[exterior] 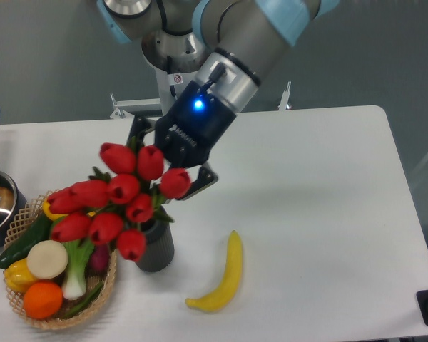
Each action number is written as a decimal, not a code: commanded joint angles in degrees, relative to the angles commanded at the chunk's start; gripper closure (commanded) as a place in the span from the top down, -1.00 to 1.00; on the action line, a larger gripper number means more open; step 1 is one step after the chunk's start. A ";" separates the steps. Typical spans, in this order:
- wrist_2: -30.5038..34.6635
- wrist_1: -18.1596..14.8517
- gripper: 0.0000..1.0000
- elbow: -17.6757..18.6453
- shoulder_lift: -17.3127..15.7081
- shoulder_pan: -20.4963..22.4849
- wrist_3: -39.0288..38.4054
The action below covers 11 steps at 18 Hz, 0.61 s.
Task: Insert the flowers into the vase
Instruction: 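Lower the tulip stems into the black vase opening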
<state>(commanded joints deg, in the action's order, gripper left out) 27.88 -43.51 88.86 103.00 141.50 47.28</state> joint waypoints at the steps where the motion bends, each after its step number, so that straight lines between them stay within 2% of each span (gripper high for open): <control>1: -1.93 0.00 -0.08 0.09 0.18 0.00 0.17; 6: -10.02 0.44 -0.08 0.17 1.67 0.70 1.76; 11: -11.27 0.44 -0.08 3.43 1.50 1.67 5.89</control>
<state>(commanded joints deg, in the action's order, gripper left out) 16.61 -43.07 92.28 104.50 143.17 53.17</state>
